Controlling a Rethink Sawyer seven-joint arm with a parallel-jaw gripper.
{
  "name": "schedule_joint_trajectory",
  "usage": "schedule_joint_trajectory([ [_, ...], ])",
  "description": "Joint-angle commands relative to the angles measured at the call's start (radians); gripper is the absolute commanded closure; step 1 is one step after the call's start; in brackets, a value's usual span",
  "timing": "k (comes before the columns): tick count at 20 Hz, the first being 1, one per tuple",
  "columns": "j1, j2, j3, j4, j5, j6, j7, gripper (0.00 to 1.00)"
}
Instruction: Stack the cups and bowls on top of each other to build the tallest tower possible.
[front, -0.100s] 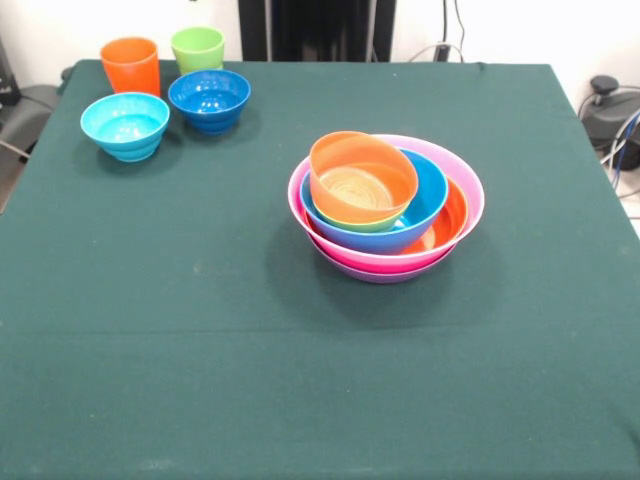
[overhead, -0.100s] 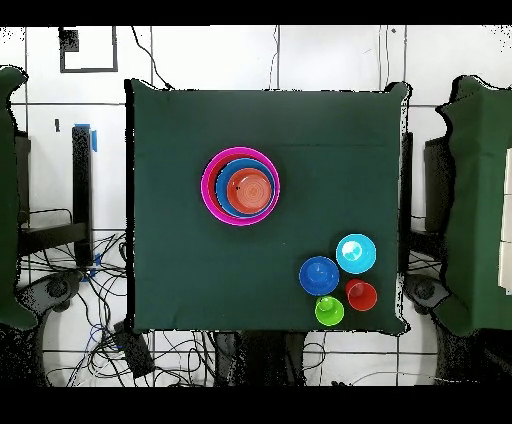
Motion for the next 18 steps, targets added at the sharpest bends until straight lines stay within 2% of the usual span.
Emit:
schedule_joint_trajectory([
  [1, 0.068, 0.086, 0.049, -0.197, -0.034, -0.037, 0.184, 0.0],
  [8, -0.063, 0.033, 0.095, -0.084, 0.175, 0.023, -0.074, 0.0],
  [11, -0.106, 0.019, 0.098, -0.049, 0.243, 0.019, -0.172, 0.0],
  [14, -0.117, 0.025, 0.097, -0.047, 0.261, 0.011, -0.198, 0.0],
  [18, -0.101, 0.026, 0.093, -0.059, 0.238, 0.006, -0.162, 0.0],
])
